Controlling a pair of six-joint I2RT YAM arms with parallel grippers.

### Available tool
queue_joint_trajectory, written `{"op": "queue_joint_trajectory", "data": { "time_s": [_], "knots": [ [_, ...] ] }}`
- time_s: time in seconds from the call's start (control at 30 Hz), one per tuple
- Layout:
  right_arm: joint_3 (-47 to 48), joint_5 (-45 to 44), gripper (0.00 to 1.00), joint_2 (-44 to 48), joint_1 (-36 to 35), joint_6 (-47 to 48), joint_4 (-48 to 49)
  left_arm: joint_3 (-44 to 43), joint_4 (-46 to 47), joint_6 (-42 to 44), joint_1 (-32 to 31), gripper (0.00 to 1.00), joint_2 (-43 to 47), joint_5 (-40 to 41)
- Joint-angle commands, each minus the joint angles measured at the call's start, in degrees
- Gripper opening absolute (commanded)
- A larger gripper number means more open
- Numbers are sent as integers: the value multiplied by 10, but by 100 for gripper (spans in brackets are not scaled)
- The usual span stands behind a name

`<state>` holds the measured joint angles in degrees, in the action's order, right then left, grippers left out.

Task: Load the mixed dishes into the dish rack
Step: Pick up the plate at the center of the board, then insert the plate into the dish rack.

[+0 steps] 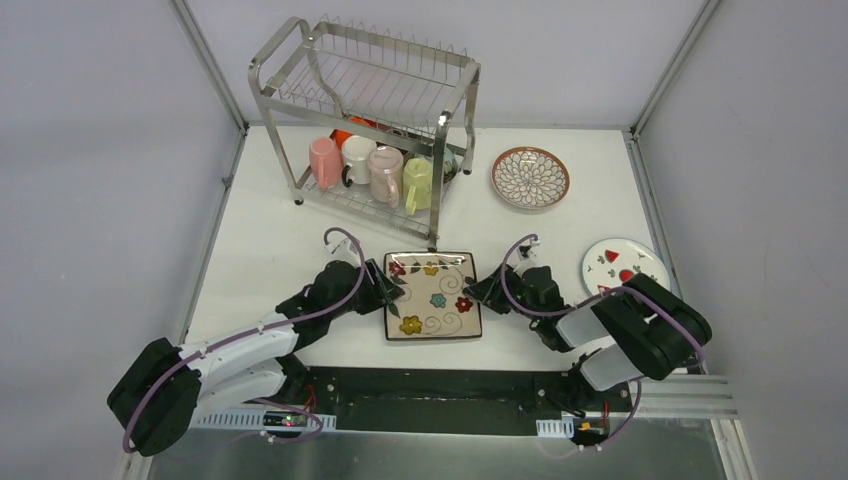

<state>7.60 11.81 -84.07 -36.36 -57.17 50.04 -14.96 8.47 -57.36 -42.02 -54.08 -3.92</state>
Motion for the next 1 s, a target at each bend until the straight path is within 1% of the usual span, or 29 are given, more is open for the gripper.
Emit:
{"op": "queue_joint_trajectory", "data": {
  "time_s": [0.0,0.13,0.3,0.4,0.47,0.57,0.8,0.87,0.93,0.97],
  "knots": [
    [2,121,32,-62,-34,-32,79,-46,259,-47,-50,48,25,-106],
    [-3,134,32,-135,-37,-59,169,-40,271,-42,-58,48,46,-85],
    [-1,152,30,-265,-42,-89,301,-40,262,-36,-61,47,59,-74],
    [13,158,30,-306,-51,-94,309,-40,266,-36,-65,45,58,-74],
    [20,154,30,-313,-60,-92,309,-41,266,-31,-68,43,59,-73],
    [24,148,30,-311,-68,-92,308,-54,217,-16,-70,42,64,-74],
    [18,140,29,-297,-77,-91,308,-53,143,-4,-76,35,79,-59],
    [16,137,28,-294,-82,-90,308,-55,113,3,-76,29,86,-51],
    [14,132,28,-286,-88,-89,308,-66,61,15,-76,20,98,-36],
    [11,129,28,-284,-91,-88,308,-73,37,23,-76,18,106,-33]
  ]
}}
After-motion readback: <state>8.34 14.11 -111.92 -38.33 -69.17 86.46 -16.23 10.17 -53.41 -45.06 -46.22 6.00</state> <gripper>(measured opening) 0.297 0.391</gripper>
